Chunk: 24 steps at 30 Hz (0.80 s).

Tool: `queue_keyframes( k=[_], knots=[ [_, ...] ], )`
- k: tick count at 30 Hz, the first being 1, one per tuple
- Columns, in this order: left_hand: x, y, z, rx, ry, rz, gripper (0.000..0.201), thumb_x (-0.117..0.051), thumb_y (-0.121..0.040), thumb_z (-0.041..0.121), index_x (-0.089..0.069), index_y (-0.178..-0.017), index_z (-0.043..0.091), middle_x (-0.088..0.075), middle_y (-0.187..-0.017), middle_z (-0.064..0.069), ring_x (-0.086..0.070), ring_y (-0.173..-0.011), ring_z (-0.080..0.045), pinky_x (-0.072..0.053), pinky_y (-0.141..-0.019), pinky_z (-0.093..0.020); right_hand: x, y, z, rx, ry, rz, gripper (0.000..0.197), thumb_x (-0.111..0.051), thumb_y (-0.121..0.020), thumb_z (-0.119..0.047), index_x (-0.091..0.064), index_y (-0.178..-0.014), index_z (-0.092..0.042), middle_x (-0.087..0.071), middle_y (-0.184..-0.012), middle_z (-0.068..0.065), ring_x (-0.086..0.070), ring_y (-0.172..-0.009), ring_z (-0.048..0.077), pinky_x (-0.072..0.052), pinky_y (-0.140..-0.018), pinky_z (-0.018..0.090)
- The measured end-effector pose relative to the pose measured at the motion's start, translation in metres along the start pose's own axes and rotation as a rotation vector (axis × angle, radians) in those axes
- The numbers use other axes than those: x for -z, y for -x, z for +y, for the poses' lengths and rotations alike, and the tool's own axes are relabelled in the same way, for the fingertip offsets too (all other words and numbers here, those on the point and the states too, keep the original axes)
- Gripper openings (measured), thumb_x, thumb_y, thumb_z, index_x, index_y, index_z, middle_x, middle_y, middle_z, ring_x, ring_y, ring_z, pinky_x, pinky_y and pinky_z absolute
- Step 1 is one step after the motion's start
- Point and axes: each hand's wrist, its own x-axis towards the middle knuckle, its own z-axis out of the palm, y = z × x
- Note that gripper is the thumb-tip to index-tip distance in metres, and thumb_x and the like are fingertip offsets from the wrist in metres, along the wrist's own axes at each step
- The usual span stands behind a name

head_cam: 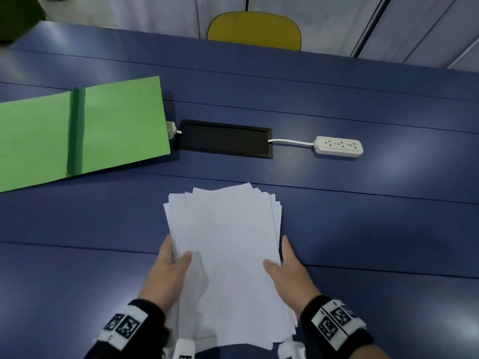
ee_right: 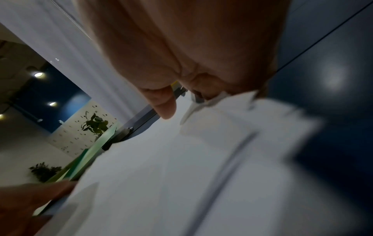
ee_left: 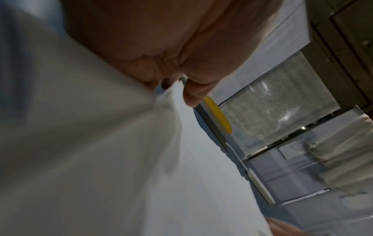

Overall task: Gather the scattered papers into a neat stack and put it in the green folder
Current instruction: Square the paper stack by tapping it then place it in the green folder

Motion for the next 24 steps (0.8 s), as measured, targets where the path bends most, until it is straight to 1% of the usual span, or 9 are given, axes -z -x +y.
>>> queue_keyframes(
  k=[3,6,9,12,15,17,19,21,24],
  knots=[
    [0.012,0.005,-0.003,0.050,-0.068,-0.039,0.046,-0.055,-0.094,0.035,-0.039,-0.127,0.063,-0.060,-0.115,0.031,-0.059,-0.112,-0.012,-0.044,-0.103,-0.042,0.006,0.013,-0.003,-0.018,0.035,-0.046,0.077,-0.048,-0.101,-0.024,-0.002,-0.161,-0.032,-0.062,-0.132,0.002,-0.052,-0.133,0.029,-0.046,-0.104,0.037],
    [0.004,0.009,-0.004,0.054,0.034,-0.130,0.045,-0.058,-0.094,0.029,-0.045,-0.130,0.052,-0.067,-0.120,0.024,-0.065,-0.112,-0.011,-0.049,-0.100,-0.043,-0.005,0.009,0.004,-0.021,0.012,-0.054,0.060,-0.045,-0.097,-0.015,-0.033,-0.153,-0.030,-0.065,-0.123,-0.007,-0.066,-0.106,0.020,-0.056,-0.080,0.027],
    [0.015,0.011,0.004,0.140,0.203,-0.062,0.024,-0.054,-0.100,0.027,-0.055,-0.124,0.026,-0.073,-0.113,0.000,-0.071,-0.095,-0.018,-0.055,-0.078,-0.035,0.000,-0.007,0.016,-0.076,-0.092,0.027,0.021,-0.043,-0.090,-0.001,-0.058,-0.101,-0.009,-0.064,-0.092,0.001,-0.054,-0.073,0.020,-0.046,-0.063,0.030],
    [0.043,0.022,-0.009,0.354,0.560,-0.148,0.063,-0.055,-0.088,0.059,-0.054,-0.127,0.010,-0.072,-0.091,-0.016,-0.066,-0.065,-0.030,-0.053,-0.053,-0.034,0.002,-0.006,0.026,-0.135,-0.253,0.087,0.005,-0.048,-0.088,0.000,-0.053,-0.089,-0.002,-0.055,-0.087,0.010,-0.047,-0.076,0.022,-0.042,-0.069,0.034],
    [0.037,0.039,-0.031,0.408,1.020,-0.203,0.106,-0.081,-0.042,0.070,-0.059,-0.127,0.012,-0.072,-0.107,-0.020,-0.073,-0.084,-0.039,-0.058,-0.074,-0.051,-0.019,-0.001,0.036,-0.199,-0.578,0.047,0.017,-0.054,-0.091,0.004,-0.056,-0.107,0.008,-0.068,-0.102,0.025,-0.065,-0.086,0.033,-0.055,-0.081,0.051],
    [0.013,0.049,-0.042,0.409,1.089,-0.149,0.111,-0.081,-0.033,0.074,-0.060,-0.125,0.015,-0.071,-0.116,-0.019,-0.072,-0.097,-0.040,-0.054,-0.088,-0.055,-0.043,0.008,0.037,-0.243,-0.777,-0.023,0.024,-0.052,-0.091,0.011,-0.057,-0.115,0.009,-0.073,-0.105,0.028,-0.071,-0.091,0.040,-0.058,-0.082,0.055],
    [-0.011,0.052,-0.053,0.426,1.022,-0.026,0.076,-0.070,-0.063,0.063,-0.062,-0.122,0.016,-0.074,-0.110,-0.016,-0.073,-0.093,-0.036,-0.059,-0.077,-0.052,-0.066,0.021,0.033,-0.271,-0.846,-0.138,0.032,-0.047,-0.091,0.015,-0.060,-0.118,0.002,-0.076,-0.105,0.023,-0.073,-0.089,0.039,-0.060,-0.078,0.052],
    [-0.023,0.053,-0.054,0.372,0.893,0.100,0.040,-0.059,-0.092,0.026,-0.059,-0.128,0.008,-0.069,-0.118,-0.022,-0.068,-0.103,-0.041,-0.060,-0.076,-0.048,-0.078,0.032,0.031,-0.285,-0.789,-0.258,0.036,-0.046,-0.092,0.013,-0.062,-0.119,-0.006,-0.076,-0.108,0.021,-0.074,-0.085,0.035,-0.061,-0.073,0.047],
    [-0.006,0.044,-0.056,0.309,0.747,0.158,0.030,-0.049,-0.097,-0.001,-0.055,-0.126,-0.005,-0.065,-0.117,-0.031,-0.066,-0.098,-0.042,-0.062,-0.064,-0.041,-0.066,0.033,0.031,-0.224,-0.689,-0.172,0.025,-0.056,-0.096,-0.002,-0.058,-0.121,-0.008,-0.073,-0.114,0.026,-0.073,-0.087,0.035,-0.059,-0.072,0.042]
  ],
)
